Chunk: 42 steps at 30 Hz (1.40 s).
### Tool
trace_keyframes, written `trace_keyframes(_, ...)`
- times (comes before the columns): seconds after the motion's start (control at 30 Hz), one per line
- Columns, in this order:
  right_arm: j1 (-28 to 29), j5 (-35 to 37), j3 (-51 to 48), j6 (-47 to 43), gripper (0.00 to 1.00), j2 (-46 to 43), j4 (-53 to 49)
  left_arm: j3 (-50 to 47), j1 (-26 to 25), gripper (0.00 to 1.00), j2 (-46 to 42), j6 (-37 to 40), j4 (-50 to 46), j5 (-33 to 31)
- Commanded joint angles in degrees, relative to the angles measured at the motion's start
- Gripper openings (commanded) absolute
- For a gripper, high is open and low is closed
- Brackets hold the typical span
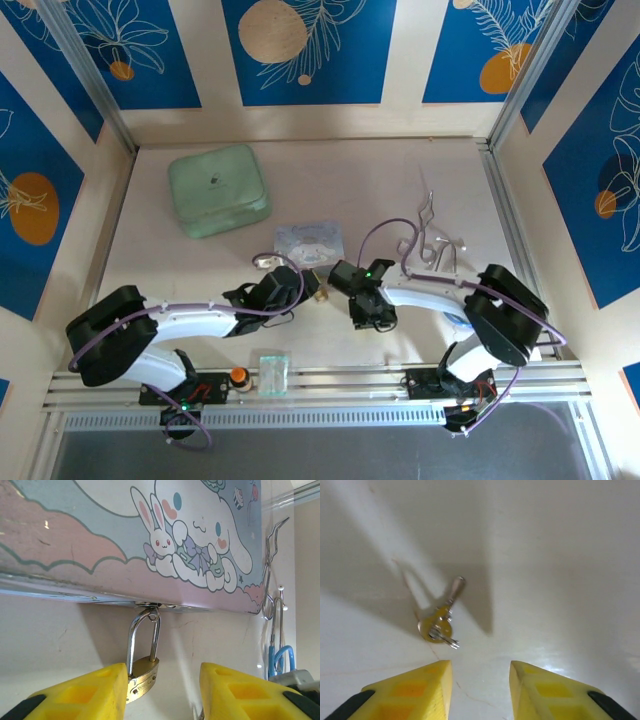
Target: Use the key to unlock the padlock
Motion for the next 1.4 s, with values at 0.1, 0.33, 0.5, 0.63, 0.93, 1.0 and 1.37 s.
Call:
trace_keyframes(0.1, -3.56, -6.57, -4.14, -1.32, 0.44, -8.25, 7.18, 0.08, -0.4, 0.42, -1.23, -0.3, 0.7, -1.17)
trace_keyframes(0.33, -9.09, -10.8, -5.85, -4.09, 0.42, -8.26, 11.75, 0.98, -0.4, 0.42, -1.76, 0.61, -0.67, -1.65)
trace_keyframes(0.5, -7.89, -11.01, -5.15, -2.79, 0.41, -5.08, 12.5, 1.16, -0.4, 0.42, -0.85, 0.36, 0.34, -1.39)
trace_keyframes(0.63, -5.93, -9.56, -4.88, -1.17, 0.4, -2.88, 12.3, 1.12, -0.42, 0.42, -0.14, 0.07, 0.93, -0.82)
trace_keyframes(0.93, -2.8, -6.67, -2.51, -0.39, 0.29, 3.24, 12.49, 0.15, -0.4, 0.42, -1.0, -0.45, 1.07, -1.54)
trace_keyframes(1.0, -2.85, -6.0, -2.73, -0.44, 0.26, 4.37, 13.13, -0.18, -0.41, 0.42, -1.44, -0.46, 0.94, -1.8)
trace_keyframes(1.37, -5.76, -7.2, -6.75, -6.6, 0.03, -0.46, 15.85, 0.19, -0.4, 0.42, -2.58, 0.66, -0.82, -2.58)
